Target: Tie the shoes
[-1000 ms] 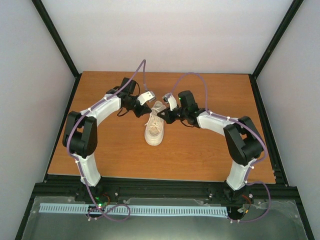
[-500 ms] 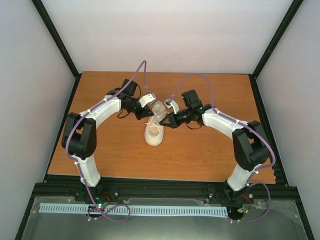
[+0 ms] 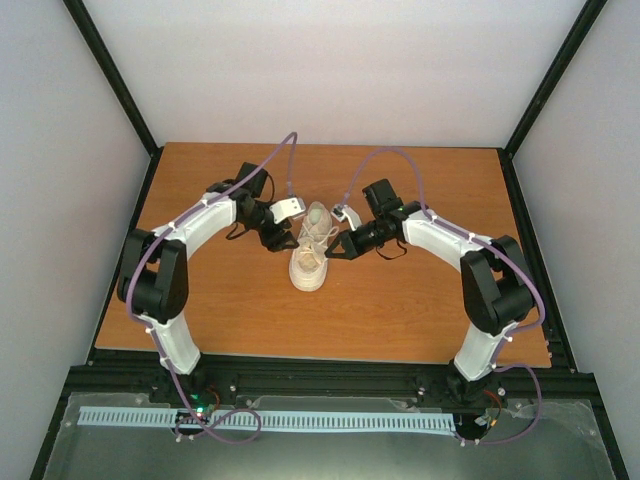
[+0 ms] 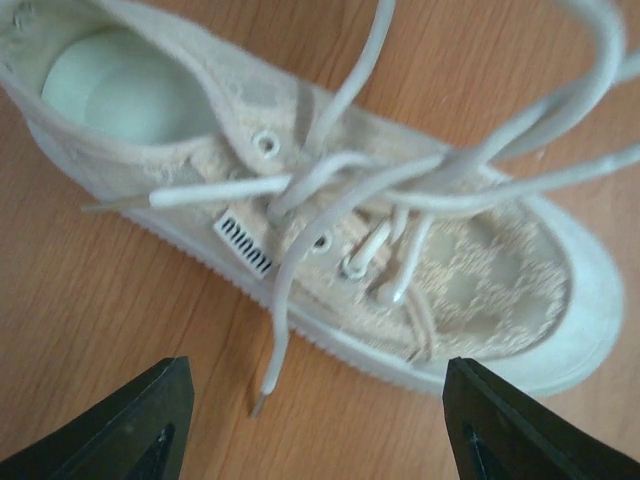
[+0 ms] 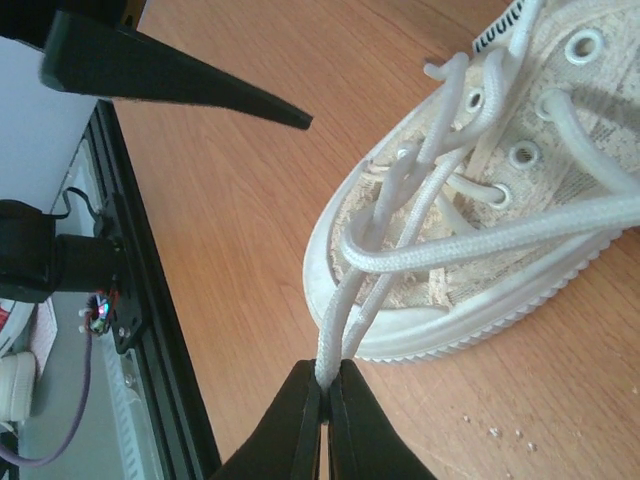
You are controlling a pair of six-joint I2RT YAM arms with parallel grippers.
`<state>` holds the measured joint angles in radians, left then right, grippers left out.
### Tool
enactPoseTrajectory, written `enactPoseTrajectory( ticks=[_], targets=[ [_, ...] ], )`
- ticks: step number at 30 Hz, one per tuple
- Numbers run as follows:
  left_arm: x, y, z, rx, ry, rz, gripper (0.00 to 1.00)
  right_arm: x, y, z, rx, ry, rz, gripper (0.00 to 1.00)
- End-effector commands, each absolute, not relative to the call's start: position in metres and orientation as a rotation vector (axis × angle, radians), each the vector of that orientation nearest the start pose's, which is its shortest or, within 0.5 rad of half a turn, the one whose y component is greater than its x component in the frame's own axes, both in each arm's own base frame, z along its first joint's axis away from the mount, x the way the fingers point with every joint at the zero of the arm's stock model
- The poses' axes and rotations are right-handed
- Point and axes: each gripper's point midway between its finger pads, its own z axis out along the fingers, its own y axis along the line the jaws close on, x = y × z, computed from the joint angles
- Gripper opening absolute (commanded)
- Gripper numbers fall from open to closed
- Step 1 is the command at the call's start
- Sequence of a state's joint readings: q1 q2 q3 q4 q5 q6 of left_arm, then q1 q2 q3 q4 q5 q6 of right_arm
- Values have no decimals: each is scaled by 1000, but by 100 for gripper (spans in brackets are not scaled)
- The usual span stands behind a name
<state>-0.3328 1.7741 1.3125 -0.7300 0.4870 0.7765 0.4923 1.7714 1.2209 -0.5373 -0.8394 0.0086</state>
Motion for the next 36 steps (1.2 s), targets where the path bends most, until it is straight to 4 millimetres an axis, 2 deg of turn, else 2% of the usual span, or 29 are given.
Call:
enactPoseTrajectory(
  ticks=[1,6,11,13,14,15,17,18,21,25,27,32,34,36],
  targets=[
    [376,-185,89,1608,2121,-247,71,301,301,126,-913,2480,1226,3],
    [388,-177,53,1663,2177,-167,71,302,299,125,-920,2492,1202,4],
    [388,-184,40,1680,2157,-152,72,299,295,124,-935,2521,1175,4],
    [389,-187,37,1670,2168,-163,68,300,289,125,-939,2540,1114,5],
    [388,-187,36,1671,2173,-174,60,300,287,126,-937,2546,1084,5],
    [386,-187,35,1673,2176,-182,47,301,284,127,-933,2551,1054,5],
    [385,-186,35,1671,2178,-180,11,303,279,129,-933,2558,1002,6],
    [388,-185,37,1654,2182,-166,2,303,277,130,-934,2565,980,6],
    [405,-176,49,1544,2212,-103,1,303,268,128,-931,2607,903,6],
    [441,-152,70,1335,2267,15,1,301,257,130,-933,2636,818,6],
    [448,-144,77,1275,2281,24,1,298,251,132,-937,2653,781,6],
    [446,-140,80,1255,2270,28,1,297,228,127,-922,2721,596,7],
    [445,-142,80,1254,2270,12,1,297,228,129,-926,2711,597,7],
    [438,-149,79,1292,2270,-59,1,295,236,130,-944,2689,664,7]
  ],
)
